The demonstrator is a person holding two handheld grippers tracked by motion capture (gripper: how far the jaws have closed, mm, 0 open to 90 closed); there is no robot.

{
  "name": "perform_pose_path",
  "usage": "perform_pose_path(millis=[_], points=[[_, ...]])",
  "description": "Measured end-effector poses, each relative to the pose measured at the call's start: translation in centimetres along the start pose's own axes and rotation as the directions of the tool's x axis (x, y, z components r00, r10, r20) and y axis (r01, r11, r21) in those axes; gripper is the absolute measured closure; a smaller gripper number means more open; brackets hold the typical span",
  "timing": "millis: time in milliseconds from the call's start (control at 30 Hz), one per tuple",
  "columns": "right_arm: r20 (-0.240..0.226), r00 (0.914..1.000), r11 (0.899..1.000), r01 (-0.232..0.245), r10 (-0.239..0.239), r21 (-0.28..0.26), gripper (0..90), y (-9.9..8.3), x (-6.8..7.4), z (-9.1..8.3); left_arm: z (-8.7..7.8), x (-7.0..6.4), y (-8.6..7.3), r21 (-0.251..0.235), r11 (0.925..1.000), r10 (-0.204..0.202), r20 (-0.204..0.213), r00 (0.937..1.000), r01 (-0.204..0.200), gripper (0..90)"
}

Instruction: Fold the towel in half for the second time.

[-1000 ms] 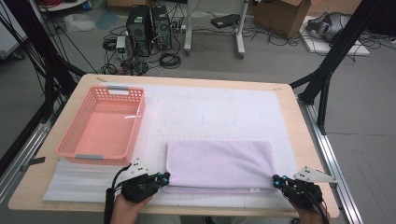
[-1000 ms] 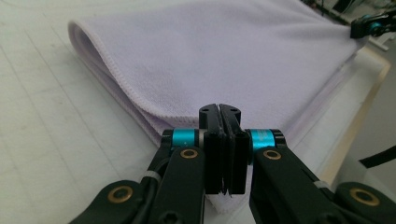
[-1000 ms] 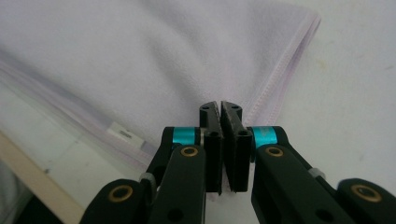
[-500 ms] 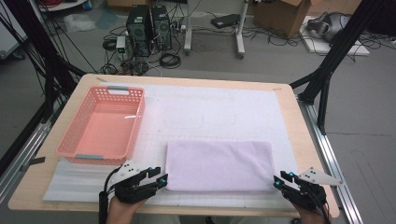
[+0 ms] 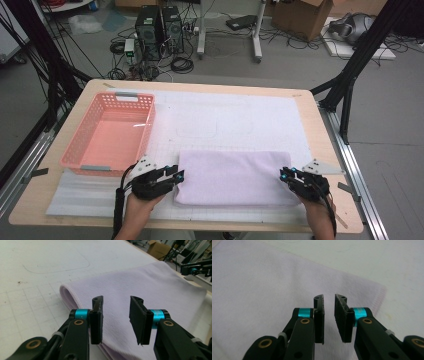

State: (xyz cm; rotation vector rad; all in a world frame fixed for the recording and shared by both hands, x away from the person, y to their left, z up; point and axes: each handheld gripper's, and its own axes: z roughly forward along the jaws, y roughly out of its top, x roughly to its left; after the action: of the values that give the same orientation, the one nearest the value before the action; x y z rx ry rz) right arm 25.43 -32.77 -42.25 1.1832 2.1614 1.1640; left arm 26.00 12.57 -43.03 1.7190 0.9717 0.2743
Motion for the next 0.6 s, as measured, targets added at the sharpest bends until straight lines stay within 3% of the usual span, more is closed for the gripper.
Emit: perform_pose_path(millis=[167, 233, 300, 500, 567, 600], points=[[-0.046, 0.9976, 0.997, 0.054, -0.051, 0.059, 76.5, 1.8, -0.2, 4.0, 2.0, 1.0, 1.2, 0.027, 0.9995, 0.015, -0.009, 0.9999, -0.015, 63.4], [-0.026, 0.9961, 0.991, 0.086, -0.084, 0.105, 76.3, 2.3, -0.4, 5.7, 2.7, 1.4, 1.6, 0.037, 0.9993, 0.009, -0.022, 0.9997, -0.008, 62.2], [-0.021, 0.9969, 0.988, 0.078, -0.076, 0.133, 77.4, 2.5, -0.8, 6.8, 3.4, 1.8, 2.0, 0.043, 0.9991, 0.005, -0.035, 0.9994, -0.004, 60.4], [0.057, 0.9967, 0.986, 0.048, -0.058, 0.163, 77.7, 1.9, -2.7, 5.5, 4.8, 2.8, 2.7, 0.069, 0.9975, 0.021, -0.095, 0.9952, -0.014, 56.2], [0.035, 0.9994, 0.988, -0.001, -0.004, 0.156, 75.0, 1.7, -3.3, 4.9, 5.1, 3.0, 2.7, 0.075, 0.9972, 0.016, -0.109, 0.9939, -0.008, 52.7], [0.035, 0.9993, 0.989, 0.005, -0.011, 0.15, 71.7, 1.8, -3.4, 4.6, 5.2, 3.2, 2.7, 0.077, 0.997, 0.018, -0.12, 0.9926, -0.009, 51.8]])
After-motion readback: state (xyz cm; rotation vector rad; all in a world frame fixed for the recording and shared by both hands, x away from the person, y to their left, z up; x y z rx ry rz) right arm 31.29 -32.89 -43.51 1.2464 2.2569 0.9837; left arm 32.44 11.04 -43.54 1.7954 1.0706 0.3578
